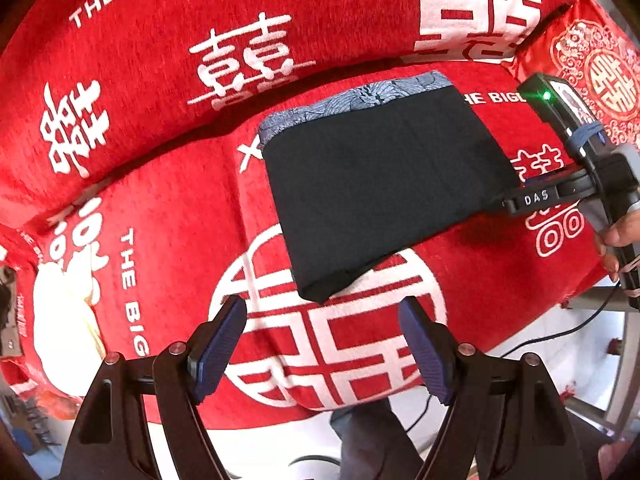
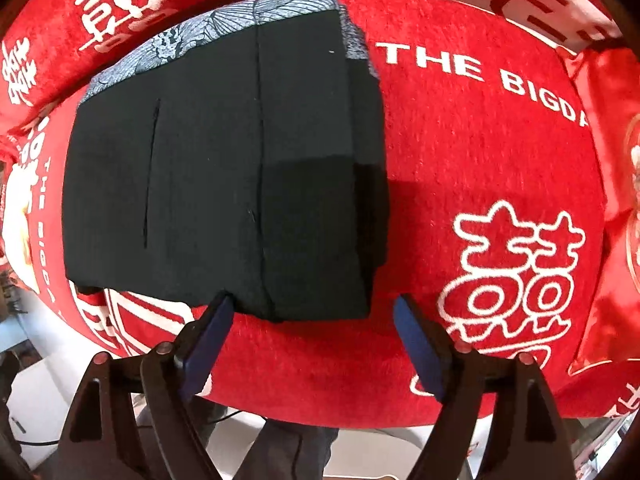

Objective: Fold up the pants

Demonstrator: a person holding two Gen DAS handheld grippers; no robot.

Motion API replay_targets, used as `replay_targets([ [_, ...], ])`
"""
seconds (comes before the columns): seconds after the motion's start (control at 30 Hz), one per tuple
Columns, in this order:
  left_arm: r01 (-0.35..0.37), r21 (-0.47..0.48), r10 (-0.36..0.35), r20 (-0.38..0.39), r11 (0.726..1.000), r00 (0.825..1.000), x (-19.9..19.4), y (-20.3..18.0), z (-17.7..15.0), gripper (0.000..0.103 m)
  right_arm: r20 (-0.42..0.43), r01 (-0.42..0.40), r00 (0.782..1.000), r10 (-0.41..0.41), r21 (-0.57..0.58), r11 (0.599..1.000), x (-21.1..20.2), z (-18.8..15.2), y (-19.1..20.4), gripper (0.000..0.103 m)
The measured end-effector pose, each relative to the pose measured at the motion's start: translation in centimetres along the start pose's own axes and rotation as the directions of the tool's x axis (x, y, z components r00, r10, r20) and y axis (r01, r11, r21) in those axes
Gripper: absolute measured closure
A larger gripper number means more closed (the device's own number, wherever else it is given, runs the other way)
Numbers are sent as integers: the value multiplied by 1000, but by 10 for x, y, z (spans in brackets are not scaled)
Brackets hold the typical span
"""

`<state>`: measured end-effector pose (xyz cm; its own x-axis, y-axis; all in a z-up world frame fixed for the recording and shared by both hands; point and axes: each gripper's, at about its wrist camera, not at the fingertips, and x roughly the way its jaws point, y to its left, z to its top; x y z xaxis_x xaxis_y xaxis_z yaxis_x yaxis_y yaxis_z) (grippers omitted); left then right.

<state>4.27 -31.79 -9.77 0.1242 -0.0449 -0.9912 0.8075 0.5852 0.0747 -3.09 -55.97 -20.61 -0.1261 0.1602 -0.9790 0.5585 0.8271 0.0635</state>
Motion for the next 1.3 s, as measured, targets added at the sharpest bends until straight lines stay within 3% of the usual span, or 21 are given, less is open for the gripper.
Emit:
replay_targets([
  [0.1, 7, -2, -7, 10, 1000, 1000, -6, 2, -1, 24, -7, 34, 999, -34, 3, 999, -8, -8, 0, 19],
  [0.33, 12, -34, -11, 27, 999, 1000, -22, 15, -2, 24, 72, -75, 995, 69, 85, 994, -46, -23, 4, 18],
  [0.5, -4, -30, 5, 32, 1000, 999, -31, 21, -2, 24, 145, -106, 986, 87, 127, 986, -69, -35, -3, 11],
  [0.83, -15, -60, 16, 12, 998, 1000, -38, 34, -4, 24, 127, -119, 987, 102, 137, 983, -78, -61, -8, 11],
  [1.3, -40, -100, 46, 50, 994, 998, -54, 46, 4, 24, 162, -123, 982, 101, 130, 984, -98, -64, 4, 11],
])
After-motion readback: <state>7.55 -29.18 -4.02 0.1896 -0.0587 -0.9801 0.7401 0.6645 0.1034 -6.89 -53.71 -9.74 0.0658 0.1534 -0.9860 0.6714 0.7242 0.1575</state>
